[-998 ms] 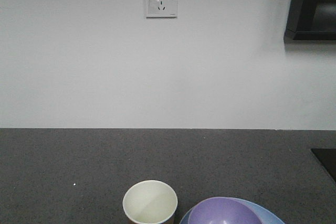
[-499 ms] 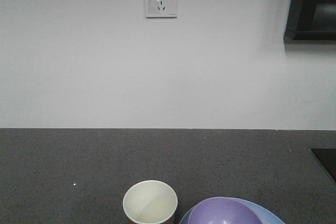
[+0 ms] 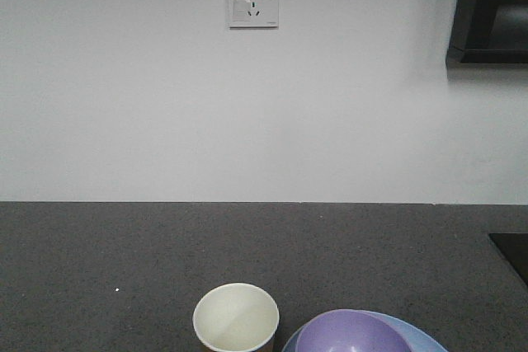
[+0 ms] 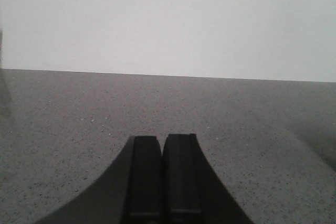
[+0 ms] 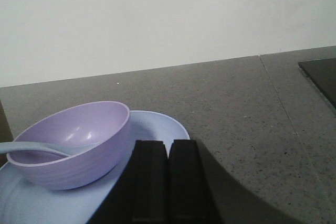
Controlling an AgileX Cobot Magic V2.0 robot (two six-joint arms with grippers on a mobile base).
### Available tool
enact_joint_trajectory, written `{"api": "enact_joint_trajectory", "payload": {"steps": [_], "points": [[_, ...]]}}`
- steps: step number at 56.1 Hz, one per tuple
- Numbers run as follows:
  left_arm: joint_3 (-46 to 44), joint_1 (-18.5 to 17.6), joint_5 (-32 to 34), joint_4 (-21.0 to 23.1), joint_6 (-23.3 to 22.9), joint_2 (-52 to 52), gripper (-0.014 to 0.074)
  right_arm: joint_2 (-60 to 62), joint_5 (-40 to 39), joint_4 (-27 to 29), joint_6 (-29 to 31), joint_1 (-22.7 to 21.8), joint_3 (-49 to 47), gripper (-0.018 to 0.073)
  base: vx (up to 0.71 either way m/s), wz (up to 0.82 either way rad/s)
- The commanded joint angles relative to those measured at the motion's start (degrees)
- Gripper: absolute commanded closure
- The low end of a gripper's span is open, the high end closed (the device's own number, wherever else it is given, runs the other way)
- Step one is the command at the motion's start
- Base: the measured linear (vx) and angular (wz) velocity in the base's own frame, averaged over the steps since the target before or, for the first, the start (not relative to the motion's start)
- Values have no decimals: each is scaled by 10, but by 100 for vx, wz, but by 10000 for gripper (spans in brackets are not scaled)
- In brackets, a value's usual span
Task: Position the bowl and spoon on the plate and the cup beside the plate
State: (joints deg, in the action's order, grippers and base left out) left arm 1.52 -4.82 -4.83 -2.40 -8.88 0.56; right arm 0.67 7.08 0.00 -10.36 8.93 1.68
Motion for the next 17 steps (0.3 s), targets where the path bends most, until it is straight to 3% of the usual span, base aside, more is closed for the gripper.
{"api": "enact_joint_trajectory", "payload": {"steps": [1, 17], "points": [[-14, 0, 48, 4, 1, 4, 594, 2, -46, 0, 7, -1, 3, 568, 0, 0], [-14, 0, 48, 4, 1, 4, 594, 2, -46, 0, 7, -1, 3, 568, 0, 0]]}}
